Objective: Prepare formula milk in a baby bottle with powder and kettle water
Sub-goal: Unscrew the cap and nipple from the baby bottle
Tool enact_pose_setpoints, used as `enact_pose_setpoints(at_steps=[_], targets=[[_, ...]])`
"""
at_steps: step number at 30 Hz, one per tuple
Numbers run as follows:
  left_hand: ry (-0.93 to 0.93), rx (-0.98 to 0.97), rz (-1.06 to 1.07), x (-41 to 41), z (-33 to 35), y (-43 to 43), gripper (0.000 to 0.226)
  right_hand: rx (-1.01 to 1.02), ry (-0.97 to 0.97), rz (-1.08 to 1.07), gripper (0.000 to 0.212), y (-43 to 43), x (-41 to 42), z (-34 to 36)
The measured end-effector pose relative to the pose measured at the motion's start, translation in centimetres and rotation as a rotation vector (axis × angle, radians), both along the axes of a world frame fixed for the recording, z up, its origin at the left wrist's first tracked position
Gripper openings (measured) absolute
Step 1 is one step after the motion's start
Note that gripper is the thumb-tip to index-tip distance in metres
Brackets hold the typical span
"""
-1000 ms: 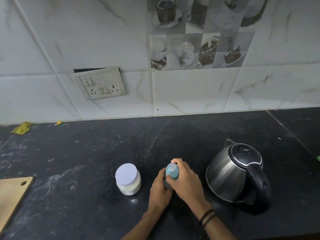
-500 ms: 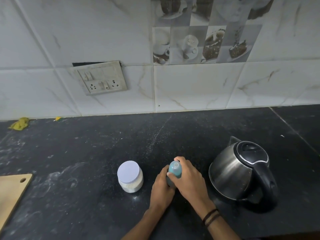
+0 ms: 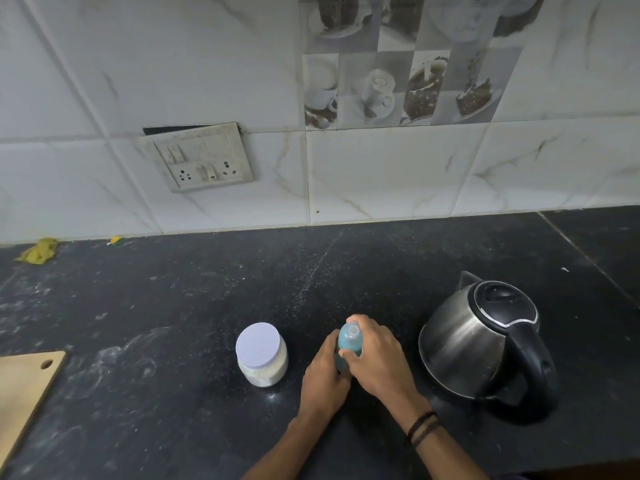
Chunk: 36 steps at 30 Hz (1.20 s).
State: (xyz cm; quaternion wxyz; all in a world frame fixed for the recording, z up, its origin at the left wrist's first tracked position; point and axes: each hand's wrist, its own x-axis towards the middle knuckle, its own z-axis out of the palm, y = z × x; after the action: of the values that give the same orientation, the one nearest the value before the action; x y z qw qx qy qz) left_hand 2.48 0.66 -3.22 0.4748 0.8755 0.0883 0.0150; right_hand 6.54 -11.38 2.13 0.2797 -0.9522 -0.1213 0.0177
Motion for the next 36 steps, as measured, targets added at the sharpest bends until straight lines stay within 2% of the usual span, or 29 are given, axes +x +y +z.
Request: enact_pose_setpoints(at_steps=[3,8,20,36], targets=[[-0.013,0.005,-0.001,0.0,-0.2,0.0,0.059,-0.015,0.006,0.010,0.059,-0.1,0.4,-0.1],[-0.040,0.000,-0.009,-0.1,-0.4,0.0,0.059,-0.007,0.016,0.007,0.073,-0.1,0.8,-0.2],[-0.025,-0.015,-0.007,0.2,-0.9,0.3,0.061,0.031,-0.028,0.033,0.069,-0.2,0.5,-0.6],[-0.046,0.011,-0.024,0.3,-1.1,0.4,0.062,0.022,-0.001,0.262,0.071,-1.7,2.2,-0.7]])
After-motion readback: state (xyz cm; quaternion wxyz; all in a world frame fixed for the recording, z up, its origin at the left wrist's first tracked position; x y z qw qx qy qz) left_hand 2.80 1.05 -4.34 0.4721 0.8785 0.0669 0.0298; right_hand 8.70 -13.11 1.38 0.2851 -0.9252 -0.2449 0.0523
